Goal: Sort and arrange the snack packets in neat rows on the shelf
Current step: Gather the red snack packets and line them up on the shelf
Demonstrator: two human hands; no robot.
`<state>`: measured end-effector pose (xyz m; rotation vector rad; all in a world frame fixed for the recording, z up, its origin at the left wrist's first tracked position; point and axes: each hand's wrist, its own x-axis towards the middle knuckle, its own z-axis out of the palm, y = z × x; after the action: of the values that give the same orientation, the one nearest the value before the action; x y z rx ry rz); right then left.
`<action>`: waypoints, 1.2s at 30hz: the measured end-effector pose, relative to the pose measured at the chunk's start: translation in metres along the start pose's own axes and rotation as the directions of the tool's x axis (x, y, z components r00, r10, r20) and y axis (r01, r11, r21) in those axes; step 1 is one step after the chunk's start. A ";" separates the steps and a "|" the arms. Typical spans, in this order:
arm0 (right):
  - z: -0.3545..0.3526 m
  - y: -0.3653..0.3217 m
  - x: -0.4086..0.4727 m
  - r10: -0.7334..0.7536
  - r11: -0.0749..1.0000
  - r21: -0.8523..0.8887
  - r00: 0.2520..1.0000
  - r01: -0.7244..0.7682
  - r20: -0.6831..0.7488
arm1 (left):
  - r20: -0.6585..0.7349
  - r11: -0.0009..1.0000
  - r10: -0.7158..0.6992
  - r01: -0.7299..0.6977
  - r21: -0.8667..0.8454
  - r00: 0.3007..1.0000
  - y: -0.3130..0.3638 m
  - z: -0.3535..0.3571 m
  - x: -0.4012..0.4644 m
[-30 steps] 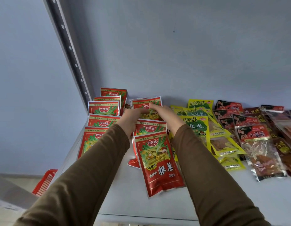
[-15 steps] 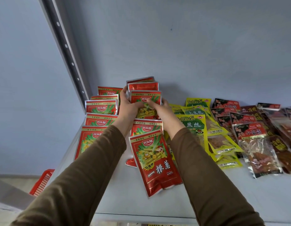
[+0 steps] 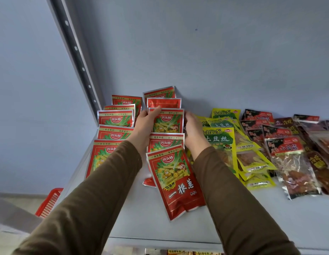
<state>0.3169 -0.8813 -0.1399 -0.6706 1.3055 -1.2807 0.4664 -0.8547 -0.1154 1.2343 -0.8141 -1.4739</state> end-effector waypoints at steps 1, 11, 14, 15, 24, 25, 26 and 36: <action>0.000 0.000 -0.001 -0.022 0.999 -0.026 1.000 0.022 0.004 | -0.009 1.000 0.004 -0.004 0.024 1.000 0.000 0.000 0.000; -0.007 -0.007 0.000 -0.021 0.951 -0.302 0.991 0.061 0.135 | -0.078 0.997 0.070 -0.067 0.037 0.994 -0.008 -0.004 0.004; -0.004 -0.005 -0.001 -0.061 0.934 -0.340 0.989 0.105 0.138 | -0.073 0.995 0.097 -0.095 0.037 0.993 -0.009 -0.004 0.004; -0.004 -0.005 -0.001 -0.058 0.933 -0.345 0.988 0.104 0.142 | -0.072 0.995 0.101 -0.099 0.033 0.992 -0.009 -0.004 0.003; 0.001 -0.007 -0.001 0.031 0.997 -0.073 0.996 -0.024 0.088 | -0.048 0.988 0.148 -0.146 0.039 0.988 -0.008 -0.003 0.001; 0.001 -0.007 -0.002 0.066 0.996 -0.061 0.994 -0.061 0.084 | -0.045 0.987 0.154 -0.152 0.045 0.987 -0.008 -0.003 0.001; 0.001 -0.008 -0.003 0.107 0.993 -0.058 0.991 -0.103 0.078 | -0.040 0.987 0.158 -0.156 0.050 0.987 -0.008 -0.002 0.001; 0.006 -0.017 -0.011 0.024 0.997 -0.080 0.982 -0.009 0.188 | -0.033 0.981 0.160 -0.156 0.112 0.987 -0.008 -0.003 0.002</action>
<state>0.3194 -0.8770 -0.1200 -0.8147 1.2077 -1.1279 0.4677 -0.8545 -0.1242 1.2470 -0.9528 -1.2861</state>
